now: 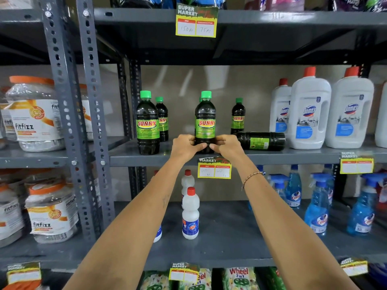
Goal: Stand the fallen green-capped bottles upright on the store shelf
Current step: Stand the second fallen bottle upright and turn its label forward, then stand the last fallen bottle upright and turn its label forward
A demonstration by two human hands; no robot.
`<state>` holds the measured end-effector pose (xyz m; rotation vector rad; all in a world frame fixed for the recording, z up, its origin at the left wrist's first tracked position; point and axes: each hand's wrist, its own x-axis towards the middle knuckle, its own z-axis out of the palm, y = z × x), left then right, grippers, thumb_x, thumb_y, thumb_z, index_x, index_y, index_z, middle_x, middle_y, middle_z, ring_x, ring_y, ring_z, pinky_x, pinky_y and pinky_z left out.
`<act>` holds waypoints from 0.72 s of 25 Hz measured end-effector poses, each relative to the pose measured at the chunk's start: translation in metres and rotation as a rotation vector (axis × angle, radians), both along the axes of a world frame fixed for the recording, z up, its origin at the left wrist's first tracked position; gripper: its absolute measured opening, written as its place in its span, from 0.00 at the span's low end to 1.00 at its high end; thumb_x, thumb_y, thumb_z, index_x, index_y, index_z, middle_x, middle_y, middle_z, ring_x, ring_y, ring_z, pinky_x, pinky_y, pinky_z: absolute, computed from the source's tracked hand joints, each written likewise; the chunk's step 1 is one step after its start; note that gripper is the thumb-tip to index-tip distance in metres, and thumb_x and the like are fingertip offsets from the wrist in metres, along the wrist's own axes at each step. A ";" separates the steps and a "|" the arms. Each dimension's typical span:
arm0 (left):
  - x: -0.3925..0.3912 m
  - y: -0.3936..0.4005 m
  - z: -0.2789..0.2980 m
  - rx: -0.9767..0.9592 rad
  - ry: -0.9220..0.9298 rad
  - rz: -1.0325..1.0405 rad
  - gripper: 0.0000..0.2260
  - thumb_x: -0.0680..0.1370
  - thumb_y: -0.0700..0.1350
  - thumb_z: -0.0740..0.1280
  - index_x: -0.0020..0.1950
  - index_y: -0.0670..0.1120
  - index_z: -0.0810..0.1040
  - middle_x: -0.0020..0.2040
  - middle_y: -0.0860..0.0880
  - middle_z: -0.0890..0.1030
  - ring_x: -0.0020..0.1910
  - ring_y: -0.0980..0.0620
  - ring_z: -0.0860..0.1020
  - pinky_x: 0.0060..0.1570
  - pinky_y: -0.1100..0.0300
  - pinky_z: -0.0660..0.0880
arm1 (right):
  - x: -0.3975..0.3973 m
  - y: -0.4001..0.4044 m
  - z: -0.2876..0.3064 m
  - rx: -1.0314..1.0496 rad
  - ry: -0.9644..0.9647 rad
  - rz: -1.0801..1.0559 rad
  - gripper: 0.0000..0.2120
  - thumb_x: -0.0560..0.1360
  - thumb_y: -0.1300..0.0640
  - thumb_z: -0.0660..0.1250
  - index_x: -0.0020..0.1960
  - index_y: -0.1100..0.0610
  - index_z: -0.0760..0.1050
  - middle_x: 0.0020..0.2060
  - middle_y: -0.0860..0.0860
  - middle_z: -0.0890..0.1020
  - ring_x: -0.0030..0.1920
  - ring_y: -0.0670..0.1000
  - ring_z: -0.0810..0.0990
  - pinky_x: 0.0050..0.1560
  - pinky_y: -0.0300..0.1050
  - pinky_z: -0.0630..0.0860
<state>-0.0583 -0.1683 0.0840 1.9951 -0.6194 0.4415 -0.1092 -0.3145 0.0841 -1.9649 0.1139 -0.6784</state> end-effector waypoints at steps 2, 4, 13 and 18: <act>-0.003 0.002 -0.003 -0.019 0.008 -0.001 0.17 0.72 0.48 0.73 0.58 0.42 0.80 0.52 0.44 0.84 0.51 0.50 0.81 0.52 0.60 0.75 | -0.003 0.003 -0.002 -0.002 -0.018 0.020 0.17 0.73 0.64 0.70 0.61 0.62 0.77 0.55 0.56 0.83 0.57 0.53 0.81 0.61 0.47 0.76; -0.005 0.003 -0.006 -0.049 0.020 -0.011 0.19 0.72 0.47 0.73 0.60 0.41 0.79 0.55 0.43 0.83 0.53 0.51 0.81 0.50 0.64 0.73 | -0.005 0.005 -0.003 -0.002 -0.023 0.024 0.17 0.73 0.64 0.70 0.61 0.61 0.77 0.55 0.55 0.83 0.56 0.51 0.80 0.60 0.45 0.75; -0.010 0.001 -0.010 -0.149 0.020 -0.034 0.21 0.72 0.44 0.74 0.63 0.39 0.76 0.58 0.42 0.81 0.55 0.50 0.81 0.52 0.67 0.73 | -0.001 -0.001 -0.009 -0.046 -0.065 0.005 0.17 0.73 0.65 0.70 0.61 0.63 0.77 0.55 0.57 0.83 0.56 0.53 0.82 0.62 0.50 0.77; -0.003 0.002 -0.013 -0.154 0.029 -0.065 0.21 0.72 0.44 0.74 0.63 0.39 0.76 0.57 0.41 0.81 0.55 0.49 0.81 0.54 0.64 0.75 | 0.000 -0.001 -0.011 -0.042 -0.068 0.006 0.17 0.73 0.65 0.70 0.61 0.62 0.77 0.55 0.57 0.83 0.56 0.52 0.82 0.61 0.51 0.77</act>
